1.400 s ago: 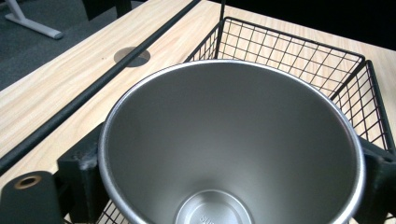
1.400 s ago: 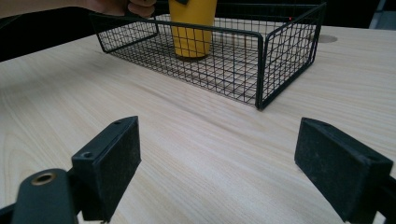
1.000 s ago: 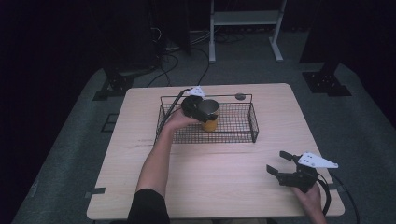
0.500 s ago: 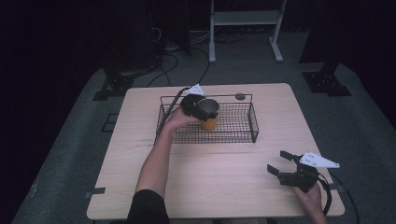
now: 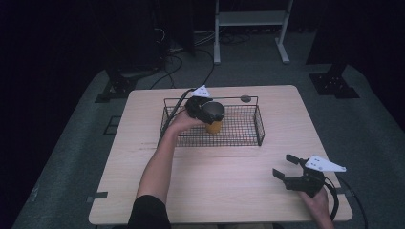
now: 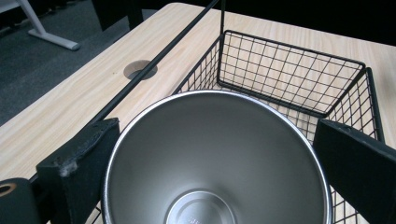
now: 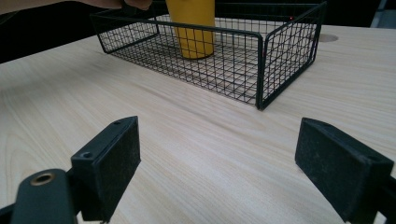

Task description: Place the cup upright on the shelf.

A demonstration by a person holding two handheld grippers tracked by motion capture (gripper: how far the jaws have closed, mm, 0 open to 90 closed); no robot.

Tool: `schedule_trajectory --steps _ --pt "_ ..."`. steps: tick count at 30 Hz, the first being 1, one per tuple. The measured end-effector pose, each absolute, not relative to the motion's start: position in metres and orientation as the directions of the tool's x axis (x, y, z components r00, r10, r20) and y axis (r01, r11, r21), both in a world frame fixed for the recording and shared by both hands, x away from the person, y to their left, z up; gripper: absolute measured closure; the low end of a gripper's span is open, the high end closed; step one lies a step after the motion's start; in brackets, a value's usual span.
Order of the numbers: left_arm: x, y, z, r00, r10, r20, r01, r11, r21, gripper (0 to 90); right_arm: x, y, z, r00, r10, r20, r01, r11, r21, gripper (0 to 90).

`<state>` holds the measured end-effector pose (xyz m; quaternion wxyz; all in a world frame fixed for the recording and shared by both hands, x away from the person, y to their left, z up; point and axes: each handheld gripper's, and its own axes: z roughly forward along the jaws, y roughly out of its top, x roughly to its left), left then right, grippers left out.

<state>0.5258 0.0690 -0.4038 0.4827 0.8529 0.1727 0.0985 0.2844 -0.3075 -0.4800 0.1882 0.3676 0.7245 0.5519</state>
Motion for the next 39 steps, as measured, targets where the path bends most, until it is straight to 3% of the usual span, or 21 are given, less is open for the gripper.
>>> schedule_trajectory --steps 39 --pt "0.485 0.078 -0.37 0.936 0.343 0.085 0.079 -0.44 0.894 2.1 0.285 -0.307 -0.48 -0.659 0.741 0.132 0.326 0.123 0.937 13.2"
